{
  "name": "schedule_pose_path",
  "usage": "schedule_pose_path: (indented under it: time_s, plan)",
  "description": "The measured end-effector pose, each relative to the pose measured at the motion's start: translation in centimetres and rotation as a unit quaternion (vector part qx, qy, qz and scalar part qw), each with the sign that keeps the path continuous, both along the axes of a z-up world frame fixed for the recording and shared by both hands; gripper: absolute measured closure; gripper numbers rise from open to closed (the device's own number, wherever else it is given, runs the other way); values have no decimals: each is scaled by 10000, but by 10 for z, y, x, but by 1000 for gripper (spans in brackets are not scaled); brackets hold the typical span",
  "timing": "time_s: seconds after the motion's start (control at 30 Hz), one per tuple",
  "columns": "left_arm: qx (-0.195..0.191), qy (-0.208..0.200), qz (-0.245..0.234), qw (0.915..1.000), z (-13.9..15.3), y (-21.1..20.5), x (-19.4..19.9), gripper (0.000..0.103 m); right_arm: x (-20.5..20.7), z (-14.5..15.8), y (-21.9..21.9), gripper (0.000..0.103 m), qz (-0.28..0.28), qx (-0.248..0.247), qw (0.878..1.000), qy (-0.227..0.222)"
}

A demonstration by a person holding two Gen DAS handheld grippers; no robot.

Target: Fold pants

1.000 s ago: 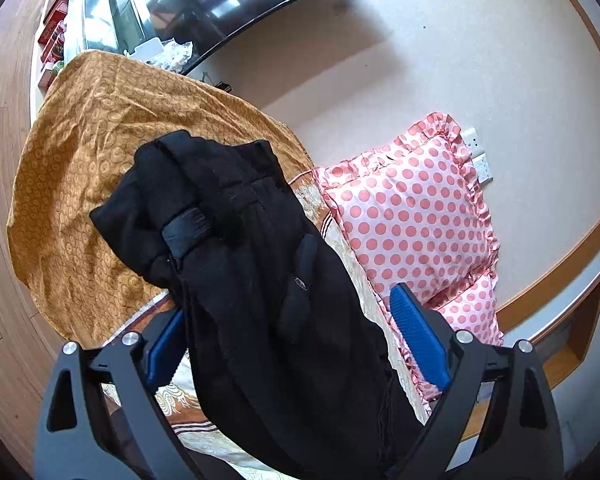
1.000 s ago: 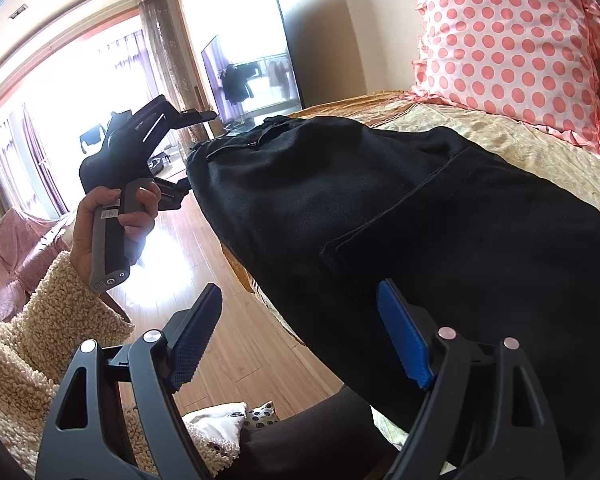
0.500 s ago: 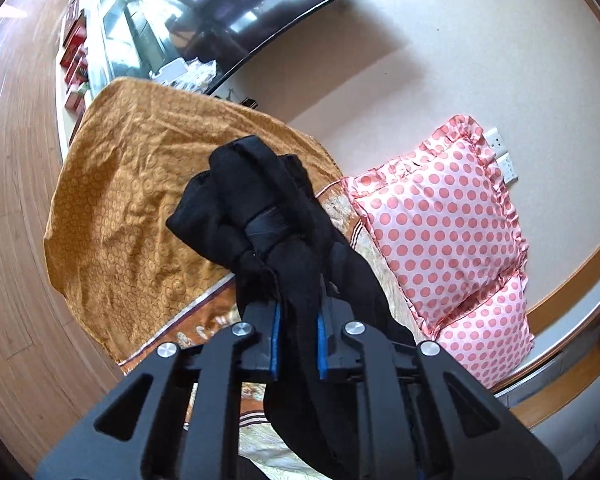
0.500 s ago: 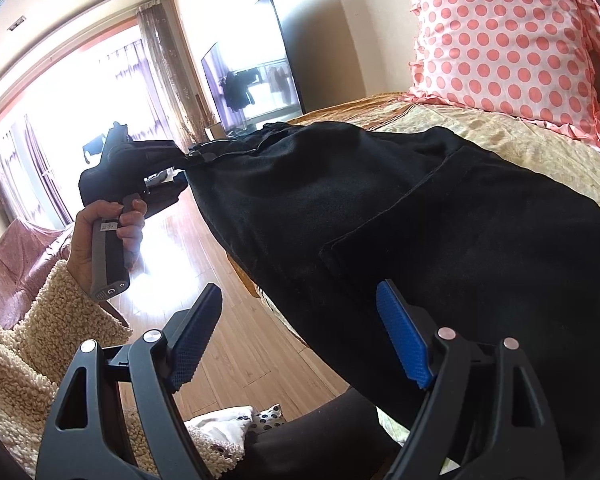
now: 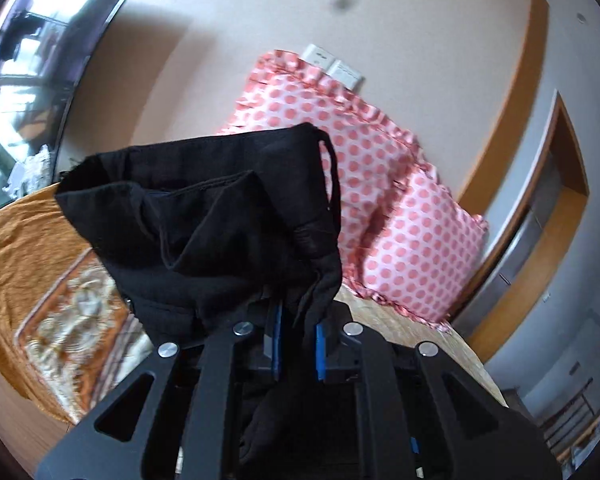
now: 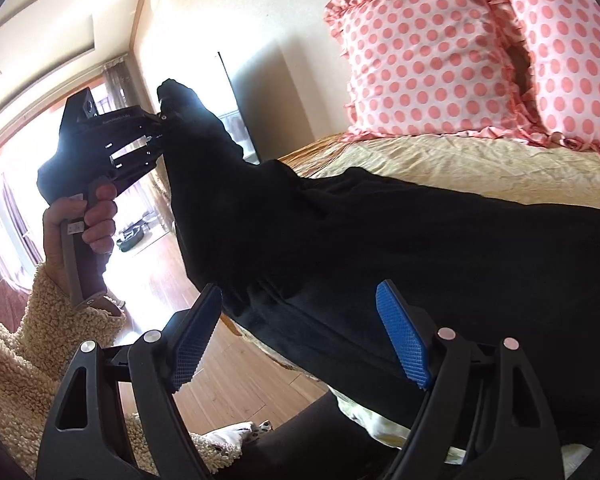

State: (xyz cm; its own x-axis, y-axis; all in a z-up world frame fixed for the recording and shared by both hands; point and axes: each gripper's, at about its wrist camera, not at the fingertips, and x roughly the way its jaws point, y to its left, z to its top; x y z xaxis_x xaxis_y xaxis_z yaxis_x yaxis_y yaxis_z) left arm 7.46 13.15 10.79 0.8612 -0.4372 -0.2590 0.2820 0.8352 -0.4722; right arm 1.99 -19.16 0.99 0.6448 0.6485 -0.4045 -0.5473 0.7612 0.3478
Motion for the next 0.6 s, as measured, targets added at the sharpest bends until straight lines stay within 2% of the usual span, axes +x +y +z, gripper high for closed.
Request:
schedule_pose_path:
  time_s: [0.17,0.33,0.5,0.53,0.6]
  plan:
    - [84,-18,-968,9953,7,-82,13,92,-11,3,-43,22,-595,117,9981,-74]
    - [138,234,-1970,9800,-17,-165,17,92,-24,0,-81,21,-1112,197,9936,-74]
    - [776,1106,-2647,9548,-77,-237,24,92,-40,-9,-115,20,-1577,282,9871,46]
    - [955,1175,-2742,9497,-85,-246,22,92,-43,-10,-122,20,-1665,297,9856,60]
    - [1226,1102,-2805,9456,-91,-259,17,92,-48,-13,-135,20,-1843,307,9824,79]
